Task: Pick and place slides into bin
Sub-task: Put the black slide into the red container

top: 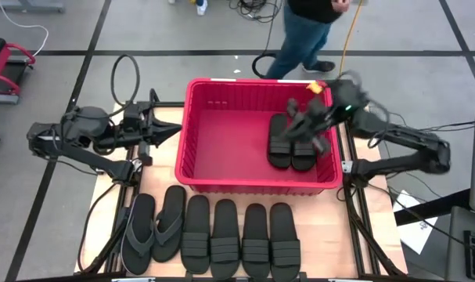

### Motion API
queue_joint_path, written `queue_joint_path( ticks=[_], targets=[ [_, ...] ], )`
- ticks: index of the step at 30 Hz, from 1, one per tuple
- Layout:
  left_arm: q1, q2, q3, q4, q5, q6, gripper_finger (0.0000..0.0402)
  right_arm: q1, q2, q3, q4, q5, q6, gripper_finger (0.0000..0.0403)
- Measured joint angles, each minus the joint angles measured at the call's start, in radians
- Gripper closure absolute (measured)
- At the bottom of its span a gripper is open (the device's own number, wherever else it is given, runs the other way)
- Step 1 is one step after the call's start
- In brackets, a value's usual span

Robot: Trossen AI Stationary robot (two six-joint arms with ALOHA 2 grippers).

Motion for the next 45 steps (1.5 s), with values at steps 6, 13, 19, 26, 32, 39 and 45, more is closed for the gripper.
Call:
queue_joint_path(
  ticks=[6, 13, 19, 26, 32, 39, 45],
  targets=[
    [0.000, -0.057, 0.000, -0.152, 0.000, -0.068, 0.0386, 0.243, 0.040, 0.069, -0.327, 0.120, -0.158, 0.0393],
    [0.000, -0.069, 0.000, -0.262, 0.000, -0.083, 0.0397, 0.479, 0.055, 0.111, -0.528, 0.293, -0.092, 0.0316],
    [0.000, -0.066, 0.000, -0.255, 0.000, -0.057, 0.0391, 0.599, 0.121, 0.111, -0.626, 0.335, 0.014, 0.0247],
    [0.001, -0.066, 0.000, -0.248, -0.003, -0.035, 0.0383, 0.731, 0.200, 0.075, -0.764, 0.227, 0.039, 0.0218],
    [0.001, -0.066, 0.000, -0.248, -0.003, -0.019, 0.0399, 0.787, 0.225, -0.021, -0.673, 0.192, 0.100, 0.0218],
    [0.000, -0.066, 0.000, -0.260, -0.003, -0.019, 0.0387, 0.786, 0.227, -0.155, -0.475, 0.285, 0.232, 0.0218],
    [0.000, -0.066, 0.000, -0.262, -0.002, -0.017, 0.0382, 0.805, 0.227, -0.263, -0.363, 0.286, 0.336, 0.0218]
  ],
)
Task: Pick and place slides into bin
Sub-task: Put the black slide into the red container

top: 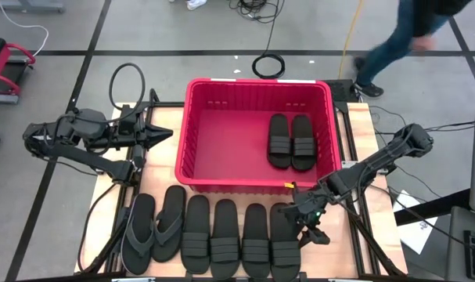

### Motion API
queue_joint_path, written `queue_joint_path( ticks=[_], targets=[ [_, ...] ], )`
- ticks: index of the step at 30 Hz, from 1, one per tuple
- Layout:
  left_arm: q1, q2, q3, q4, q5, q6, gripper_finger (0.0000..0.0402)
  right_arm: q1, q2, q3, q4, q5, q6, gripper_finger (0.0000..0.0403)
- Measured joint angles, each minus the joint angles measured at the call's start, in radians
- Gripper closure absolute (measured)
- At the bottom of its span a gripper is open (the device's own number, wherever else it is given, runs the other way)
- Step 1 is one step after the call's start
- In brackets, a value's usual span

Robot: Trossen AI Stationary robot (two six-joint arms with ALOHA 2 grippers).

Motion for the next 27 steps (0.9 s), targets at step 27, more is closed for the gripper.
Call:
queue_joint_path(
  ticks=[27],
  targets=[
    [0.000, 0.000, 0.000, -0.004, 0.003, 0.000, 0.0376, 0.061, 0.250, -0.116, 0.305, 0.038, 0.139, 0.0221]
  ],
)
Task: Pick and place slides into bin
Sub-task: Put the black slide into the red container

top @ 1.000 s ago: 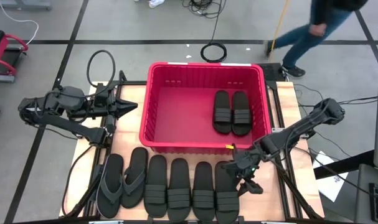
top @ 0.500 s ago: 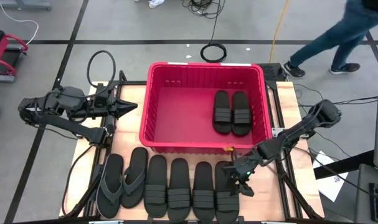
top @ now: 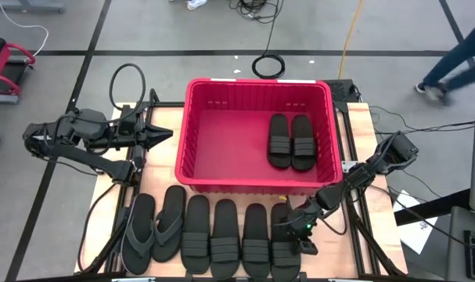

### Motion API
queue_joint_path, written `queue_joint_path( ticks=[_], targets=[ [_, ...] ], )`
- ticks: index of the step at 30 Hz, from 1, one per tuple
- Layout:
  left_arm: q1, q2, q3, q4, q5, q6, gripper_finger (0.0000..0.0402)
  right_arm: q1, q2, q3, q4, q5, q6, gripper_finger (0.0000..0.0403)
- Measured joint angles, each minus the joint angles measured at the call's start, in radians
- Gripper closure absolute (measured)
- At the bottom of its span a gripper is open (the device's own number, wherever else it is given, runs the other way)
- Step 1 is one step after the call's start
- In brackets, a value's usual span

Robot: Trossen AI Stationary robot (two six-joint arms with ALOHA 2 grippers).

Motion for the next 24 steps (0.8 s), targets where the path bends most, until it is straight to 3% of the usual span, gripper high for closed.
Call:
queue_joint_path(
  ticks=[3, 8, 19, 24],
  targets=[
    [0.000, 0.000, 0.000, 0.000, 0.000, 0.002, 0.0376, 0.008, 0.000, 0.000, 0.029, -0.039, -0.014, 0.0254],
    [0.000, 0.000, 0.000, 0.000, 0.000, 0.005, 0.0376, 0.016, -0.002, 0.000, 0.100, -0.067, -0.018, 0.0383],
    [0.000, 0.000, 0.000, 0.000, 0.003, 0.014, 0.0376, 0.024, -0.080, 0.082, 0.128, -0.115, 0.022, 0.0398],
    [0.000, 0.000, 0.000, -0.003, 0.011, 0.018, 0.0376, 0.029, -0.155, 0.230, -0.132, -0.064, -0.076, 0.0399]
  ],
)
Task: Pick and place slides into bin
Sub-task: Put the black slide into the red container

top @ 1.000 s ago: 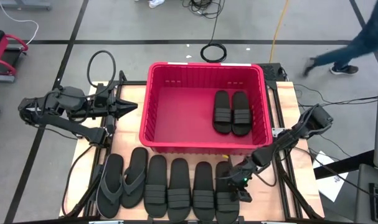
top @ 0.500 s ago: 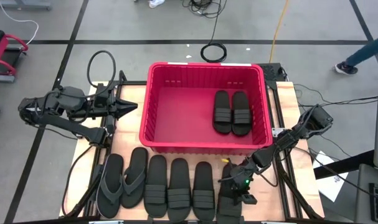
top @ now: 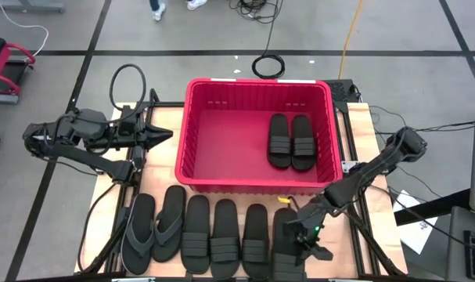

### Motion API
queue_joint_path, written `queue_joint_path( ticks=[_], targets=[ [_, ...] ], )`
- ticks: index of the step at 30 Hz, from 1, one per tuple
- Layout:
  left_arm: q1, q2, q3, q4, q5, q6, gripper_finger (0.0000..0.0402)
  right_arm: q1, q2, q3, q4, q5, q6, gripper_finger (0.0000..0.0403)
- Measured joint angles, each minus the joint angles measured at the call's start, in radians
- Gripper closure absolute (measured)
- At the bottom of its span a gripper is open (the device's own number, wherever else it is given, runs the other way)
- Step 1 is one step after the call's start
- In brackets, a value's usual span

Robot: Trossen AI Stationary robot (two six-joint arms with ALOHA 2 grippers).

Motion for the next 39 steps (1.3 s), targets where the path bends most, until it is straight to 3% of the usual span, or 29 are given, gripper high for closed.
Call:
queue_joint_path(
  ticks=[7, 9, 14, 18, 29, 35, 39],
  targets=[
    [0.000, 0.000, 0.000, -0.033, 0.015, 0.006, 0.0376, -0.044, -0.024, 0.331, -0.400, 0.053, -0.154, 0.0400],
    [0.000, 0.000, 0.000, -0.038, 0.015, 0.006, 0.0376, -0.083, -0.024, 0.416, -0.474, 0.056, -0.163, 0.0400],
    [0.000, 0.000, 0.000, -0.040, 0.015, 0.006, 0.0376, -0.184, -0.037, 0.603, -0.646, 0.199, -0.265, 0.0400],
    [0.000, 0.000, 0.000, -0.040, 0.015, 0.006, 0.0376, -0.305, -0.064, 0.715, -0.764, 0.252, -0.376, 0.0398],
    [0.001, 0.000, 0.000, -0.042, 0.013, 0.013, 0.0376, -0.719, -0.137, 0.772, -0.954, 0.438, -0.648, 0.0398],
    [0.001, 0.000, 0.000, -0.075, 0.009, 0.010, 0.0376, -0.870, -0.109, 0.772, -1.005, 0.411, -0.720, 0.0400],
    [0.001, 0.000, 0.000, -0.114, -0.023, 0.009, 0.0376, -0.945, -0.068, 0.772, -1.029, 0.337, -0.812, 0.0400]
  ],
)
